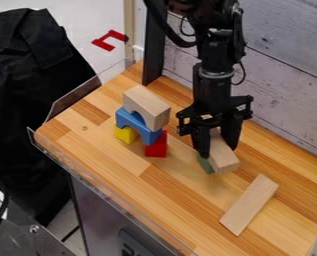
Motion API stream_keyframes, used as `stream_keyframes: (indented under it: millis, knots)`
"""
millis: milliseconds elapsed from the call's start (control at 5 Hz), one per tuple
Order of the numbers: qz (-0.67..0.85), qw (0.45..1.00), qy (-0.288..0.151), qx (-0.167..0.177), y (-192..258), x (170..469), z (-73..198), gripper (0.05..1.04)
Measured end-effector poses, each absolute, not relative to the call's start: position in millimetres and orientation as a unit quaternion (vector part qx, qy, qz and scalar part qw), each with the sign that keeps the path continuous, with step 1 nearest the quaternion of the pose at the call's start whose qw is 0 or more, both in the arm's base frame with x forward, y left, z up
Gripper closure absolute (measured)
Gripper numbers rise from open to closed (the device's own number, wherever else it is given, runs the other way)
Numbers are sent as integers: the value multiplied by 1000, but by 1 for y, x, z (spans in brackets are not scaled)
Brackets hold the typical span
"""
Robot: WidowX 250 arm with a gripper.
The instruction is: Take the Rectangular block and put it on top of the cube
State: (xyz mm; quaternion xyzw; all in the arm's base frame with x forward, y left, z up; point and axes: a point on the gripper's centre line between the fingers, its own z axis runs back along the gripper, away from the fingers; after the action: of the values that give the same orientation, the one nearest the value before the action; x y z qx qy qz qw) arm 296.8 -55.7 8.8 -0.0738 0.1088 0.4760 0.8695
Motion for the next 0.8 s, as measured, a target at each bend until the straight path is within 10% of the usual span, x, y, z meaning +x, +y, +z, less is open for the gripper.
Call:
stream_keyframes:
  millis: [400,800]
  knots:
    - [475,869,112,-80,-58,300,6,480]
    - [467,873,114,-87,-60,302,7,77]
